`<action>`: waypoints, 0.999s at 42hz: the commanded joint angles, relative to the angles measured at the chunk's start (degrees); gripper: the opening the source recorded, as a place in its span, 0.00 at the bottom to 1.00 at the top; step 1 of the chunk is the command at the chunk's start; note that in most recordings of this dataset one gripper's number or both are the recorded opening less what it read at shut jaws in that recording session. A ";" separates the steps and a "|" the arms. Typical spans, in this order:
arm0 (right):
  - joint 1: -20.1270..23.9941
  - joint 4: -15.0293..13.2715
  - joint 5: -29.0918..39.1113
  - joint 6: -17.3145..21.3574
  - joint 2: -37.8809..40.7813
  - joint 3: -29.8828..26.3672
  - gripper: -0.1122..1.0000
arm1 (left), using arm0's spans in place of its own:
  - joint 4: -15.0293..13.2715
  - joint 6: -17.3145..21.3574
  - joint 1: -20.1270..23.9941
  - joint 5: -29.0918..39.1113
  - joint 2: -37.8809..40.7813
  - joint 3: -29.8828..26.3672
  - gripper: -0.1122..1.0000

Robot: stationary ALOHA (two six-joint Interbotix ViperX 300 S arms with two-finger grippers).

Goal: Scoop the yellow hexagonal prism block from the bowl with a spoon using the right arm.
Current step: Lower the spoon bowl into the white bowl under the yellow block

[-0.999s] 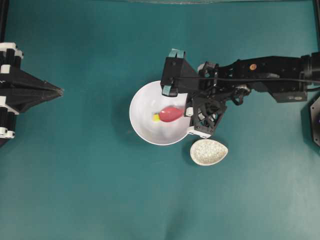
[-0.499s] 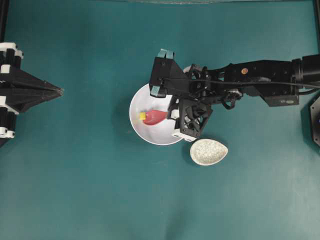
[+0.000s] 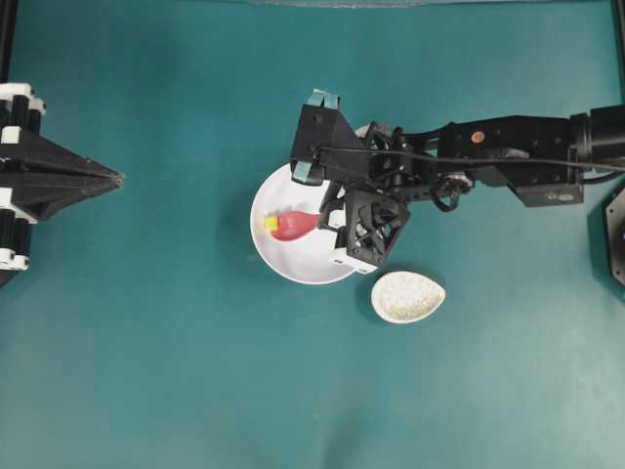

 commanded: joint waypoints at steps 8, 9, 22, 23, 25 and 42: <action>0.09 0.18 -1.05 0.09 -2.64 -0.88 0.32 | 0.18 0.00 -0.09 -0.09 0.53 -1.23 0.10; 0.09 0.18 -1.32 0.09 -2.81 -0.70 0.32 | 0.18 0.00 -0.09 -0.09 0.53 -1.23 0.10; 0.09 0.26 -6.86 0.26 -4.92 2.81 0.32 | 0.09 0.00 -0.09 -0.09 0.53 -1.14 0.10; 0.09 0.26 -7.38 0.26 -5.19 3.16 0.32 | 0.18 0.00 -0.09 -0.09 0.62 -1.14 0.10; 0.09 0.26 -8.61 0.26 -5.71 4.04 0.32 | 0.18 0.00 0.00 0.00 0.62 -1.14 0.10; 1.32 0.35 -26.54 0.26 -14.59 15.64 0.32 | 0.18 0.00 -0.09 0.44 0.62 -1.14 0.10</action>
